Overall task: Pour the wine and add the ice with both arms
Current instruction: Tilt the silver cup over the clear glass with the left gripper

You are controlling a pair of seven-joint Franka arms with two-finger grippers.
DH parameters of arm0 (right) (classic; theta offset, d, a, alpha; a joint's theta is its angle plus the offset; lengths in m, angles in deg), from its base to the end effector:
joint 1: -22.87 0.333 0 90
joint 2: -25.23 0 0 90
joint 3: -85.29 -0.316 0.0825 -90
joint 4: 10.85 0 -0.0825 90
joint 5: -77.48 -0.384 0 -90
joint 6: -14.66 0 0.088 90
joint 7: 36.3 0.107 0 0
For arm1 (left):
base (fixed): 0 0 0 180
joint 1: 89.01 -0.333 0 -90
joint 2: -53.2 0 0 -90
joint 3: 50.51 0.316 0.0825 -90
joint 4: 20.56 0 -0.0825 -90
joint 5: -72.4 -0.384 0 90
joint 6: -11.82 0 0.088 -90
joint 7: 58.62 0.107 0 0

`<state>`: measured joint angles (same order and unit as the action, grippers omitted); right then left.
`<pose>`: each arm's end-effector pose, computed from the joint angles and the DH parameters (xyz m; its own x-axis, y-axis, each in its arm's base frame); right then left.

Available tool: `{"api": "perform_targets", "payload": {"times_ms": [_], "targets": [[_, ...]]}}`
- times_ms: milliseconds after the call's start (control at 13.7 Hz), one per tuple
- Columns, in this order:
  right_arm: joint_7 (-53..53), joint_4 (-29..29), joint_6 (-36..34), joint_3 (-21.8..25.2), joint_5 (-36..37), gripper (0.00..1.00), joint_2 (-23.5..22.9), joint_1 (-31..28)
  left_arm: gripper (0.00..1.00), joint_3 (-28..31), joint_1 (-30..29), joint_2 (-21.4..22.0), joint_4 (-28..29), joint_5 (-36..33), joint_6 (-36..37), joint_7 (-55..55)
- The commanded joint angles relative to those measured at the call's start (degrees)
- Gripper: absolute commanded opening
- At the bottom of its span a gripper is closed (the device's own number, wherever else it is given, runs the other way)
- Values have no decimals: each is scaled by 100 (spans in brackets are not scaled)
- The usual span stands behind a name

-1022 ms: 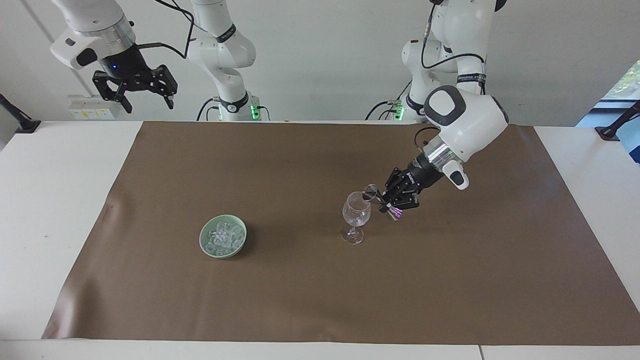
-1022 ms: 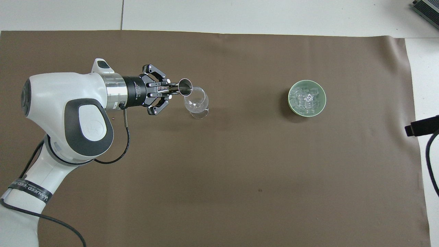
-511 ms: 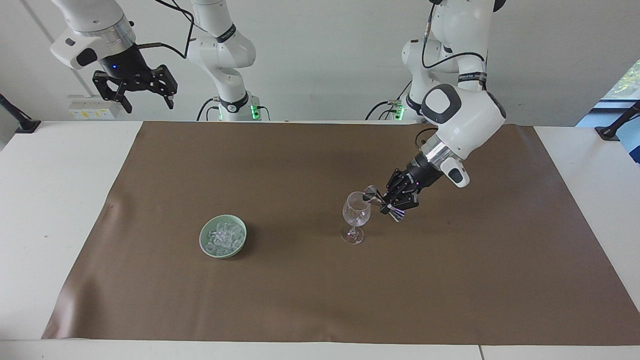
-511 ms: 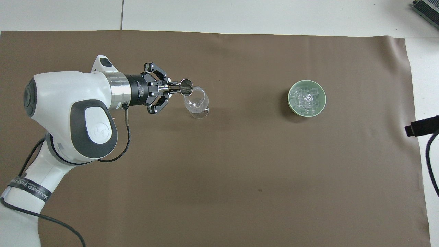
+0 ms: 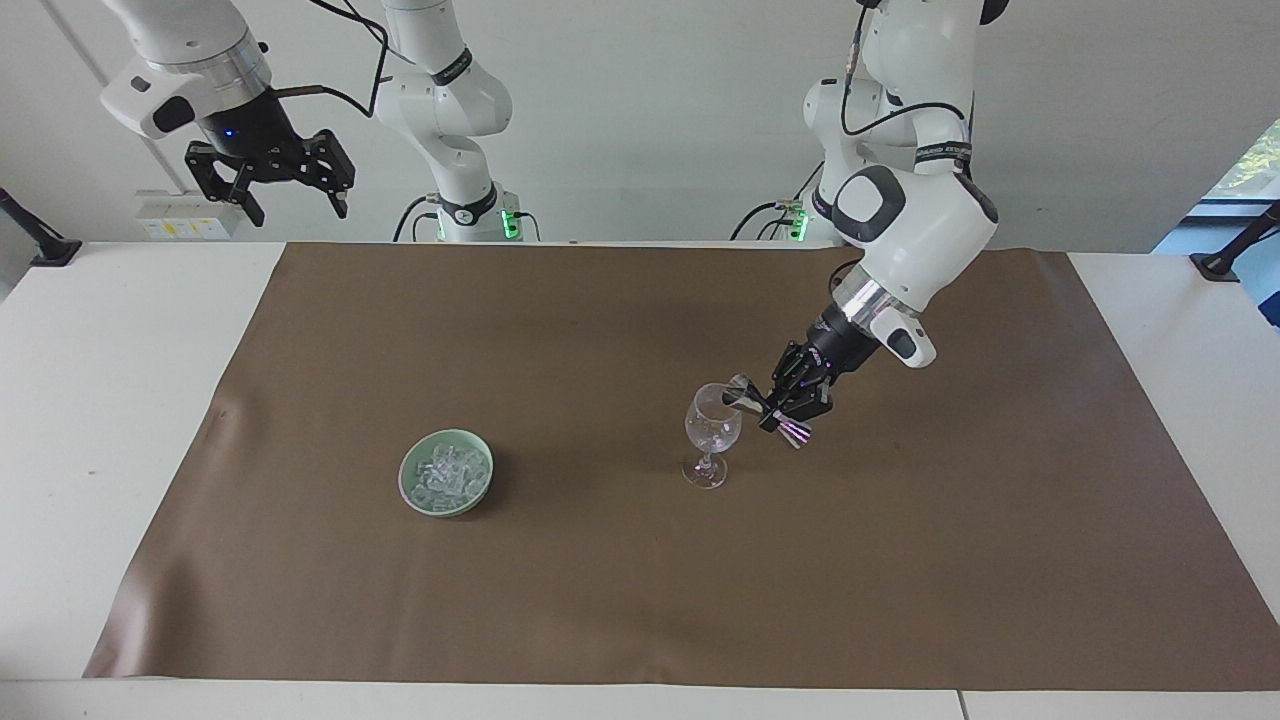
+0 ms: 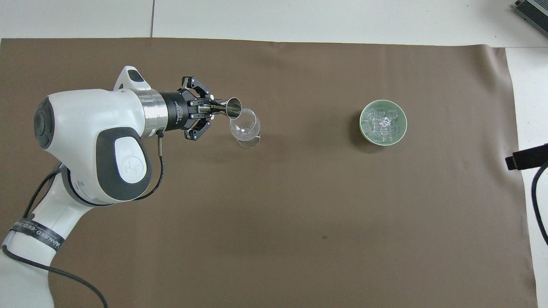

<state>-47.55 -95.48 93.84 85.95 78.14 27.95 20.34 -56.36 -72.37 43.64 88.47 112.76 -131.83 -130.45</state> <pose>0.5179 -0.0304 0.6772 0.9892 0.1382 -0.0488 0.1384 -0.9904 0.0014 0.5893 -0.2355 0.4588 0.2978 0.8277 -0.4757 0.9052 -0.0866 0.4162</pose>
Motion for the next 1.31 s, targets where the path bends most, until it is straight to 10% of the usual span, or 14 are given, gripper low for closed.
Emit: {"api": "perform_targets", "payload": {"times_ms": [0, 1241], "targets": [[80, -97, 45, -13, -101, 100, 71, -20, 0, 102, 137, 41, 13, -239, -137, -139], [80, -106, 45, -13, -101, 100, 71, -20, 0, 102, 243, 23, 13, -1135, -339, -139]]}}
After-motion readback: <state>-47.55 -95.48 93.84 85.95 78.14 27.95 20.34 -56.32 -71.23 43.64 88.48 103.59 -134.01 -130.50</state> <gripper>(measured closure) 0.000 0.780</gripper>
